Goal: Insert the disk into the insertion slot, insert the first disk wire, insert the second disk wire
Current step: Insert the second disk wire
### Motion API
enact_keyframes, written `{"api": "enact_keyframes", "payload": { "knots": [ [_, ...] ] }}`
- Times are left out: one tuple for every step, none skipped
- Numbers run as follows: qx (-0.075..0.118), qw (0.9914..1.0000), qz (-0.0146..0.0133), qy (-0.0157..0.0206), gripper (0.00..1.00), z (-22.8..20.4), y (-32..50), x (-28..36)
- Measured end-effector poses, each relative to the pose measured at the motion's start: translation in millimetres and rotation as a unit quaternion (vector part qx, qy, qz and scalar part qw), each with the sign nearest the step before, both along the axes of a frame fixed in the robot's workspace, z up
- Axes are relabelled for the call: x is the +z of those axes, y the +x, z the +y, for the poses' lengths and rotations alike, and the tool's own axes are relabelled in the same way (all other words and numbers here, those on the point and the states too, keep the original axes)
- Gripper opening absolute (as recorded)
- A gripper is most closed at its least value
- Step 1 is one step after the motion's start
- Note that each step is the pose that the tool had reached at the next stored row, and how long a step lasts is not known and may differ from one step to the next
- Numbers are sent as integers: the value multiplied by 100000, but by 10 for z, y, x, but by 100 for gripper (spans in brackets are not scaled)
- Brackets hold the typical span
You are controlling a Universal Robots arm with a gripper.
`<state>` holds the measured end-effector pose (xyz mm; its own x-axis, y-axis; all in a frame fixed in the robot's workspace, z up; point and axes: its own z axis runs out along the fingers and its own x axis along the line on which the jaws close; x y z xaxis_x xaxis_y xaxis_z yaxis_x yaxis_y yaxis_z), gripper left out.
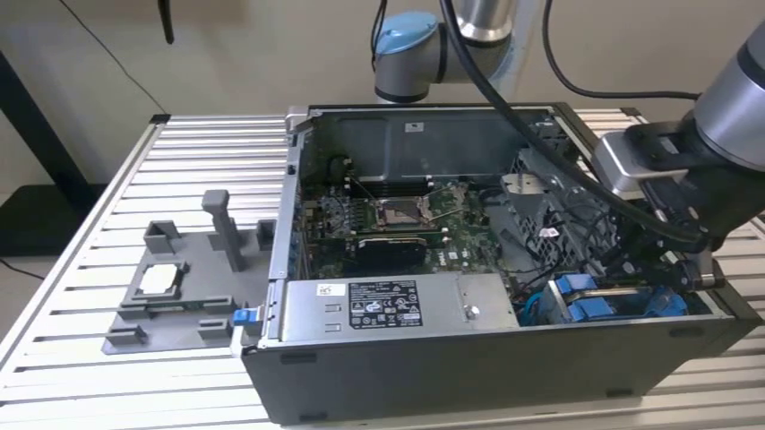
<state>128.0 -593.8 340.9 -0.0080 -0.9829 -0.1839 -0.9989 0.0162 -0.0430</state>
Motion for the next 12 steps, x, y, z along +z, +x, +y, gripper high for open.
{"api": "enact_keyframes", "payload": {
  "knots": [
    [4, 100000, 4, 20, 16, 0, 5, -2],
    [2, 100000, 2, 20, 16, 0, 8, -3],
    [-5, 100000, 3, 12, 16, -1, 9, -4],
    [-10, 100000, 2, 11, 16, -2, 9, -6],
    [-9, 100000, 1, 12, 16, -2, 10, -9],
    [-3, 100000, 1, 15, 16, -3, 11, -12],
    [1, 100000, 0, 16, 16, -3, 11, -16],
    [0, 100000, 0, 24, 16, -6, 11, -19],
    [0, 100000, -1, 27, 16, -9, 11, -22],
    [-1, 100000, 1, 16, 16, -12, 11, -24],
    [-5, 100000, 1, -10, 16, -14, 11, -30],
    [-11, 100000, 3, -89, 16, -15, 11, -38]
  ]
}}
